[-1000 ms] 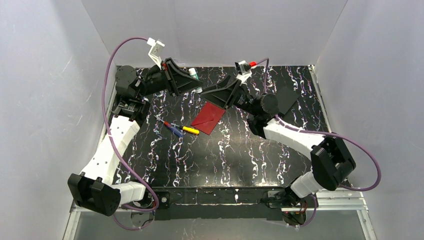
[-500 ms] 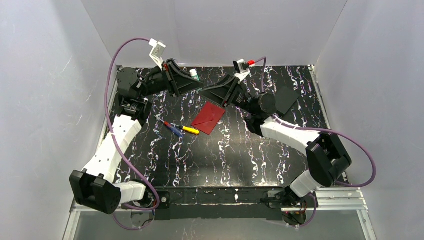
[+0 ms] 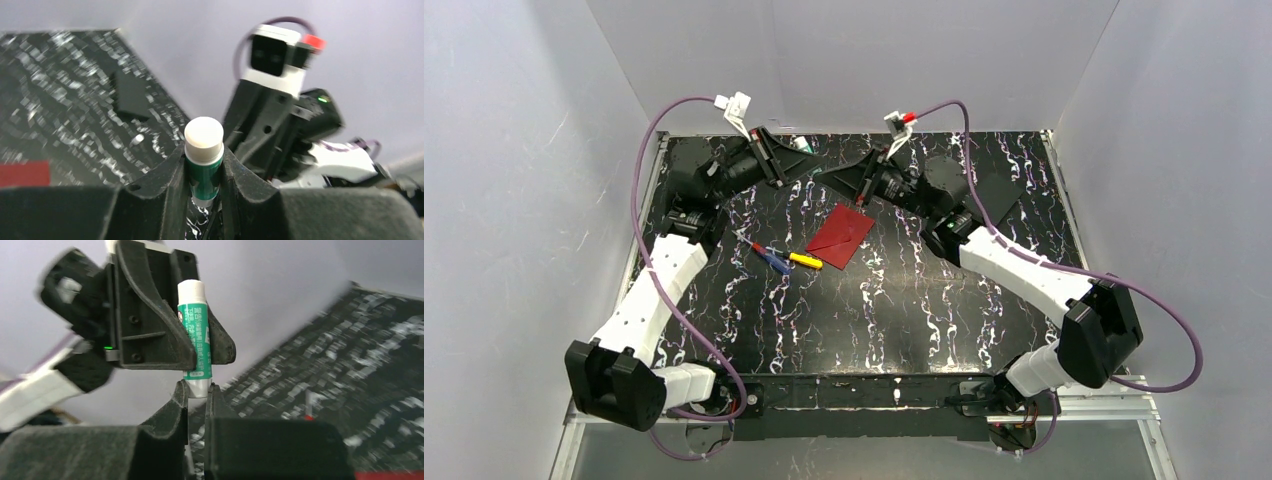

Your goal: Place the letter into the envelope and seal it

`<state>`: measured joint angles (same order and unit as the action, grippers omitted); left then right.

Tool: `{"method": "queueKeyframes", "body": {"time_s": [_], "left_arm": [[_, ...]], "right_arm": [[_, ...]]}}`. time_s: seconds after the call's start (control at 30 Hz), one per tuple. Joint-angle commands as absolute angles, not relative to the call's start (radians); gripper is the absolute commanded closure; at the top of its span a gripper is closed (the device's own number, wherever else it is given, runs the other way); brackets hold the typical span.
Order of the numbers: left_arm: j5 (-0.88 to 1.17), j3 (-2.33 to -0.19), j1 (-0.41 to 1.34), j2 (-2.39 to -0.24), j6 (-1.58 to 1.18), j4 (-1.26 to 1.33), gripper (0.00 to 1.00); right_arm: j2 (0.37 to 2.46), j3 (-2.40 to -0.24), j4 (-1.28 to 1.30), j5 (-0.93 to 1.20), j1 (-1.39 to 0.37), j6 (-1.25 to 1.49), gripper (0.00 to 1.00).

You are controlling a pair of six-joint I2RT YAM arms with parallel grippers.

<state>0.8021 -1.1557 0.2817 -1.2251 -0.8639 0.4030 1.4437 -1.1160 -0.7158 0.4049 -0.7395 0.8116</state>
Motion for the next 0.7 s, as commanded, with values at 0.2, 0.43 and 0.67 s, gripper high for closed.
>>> {"method": "queueKeyframes", "body": {"time_s": [0.2, 0.43, 0.67], "left_arm": [[0.495, -1.28, 0.293, -1.361, -0.757, -0.248, 1.0], [0.583, -1.455, 0.283, -1.53, -0.78, -0.475, 1.0], [0.637, -1.403, 0.275, -1.522, -0.829, -0.344, 1.0]], "right_arm": [[1.544, -1.243, -0.033, -0.169, -0.818, 0.149, 0.99], [1.603, -1.248, -0.039, -0.42, -0.9, -0.028, 0.99], [1.526, -1.239, -0.072, -0.163, -0.866, 0.199, 0.75]]}}
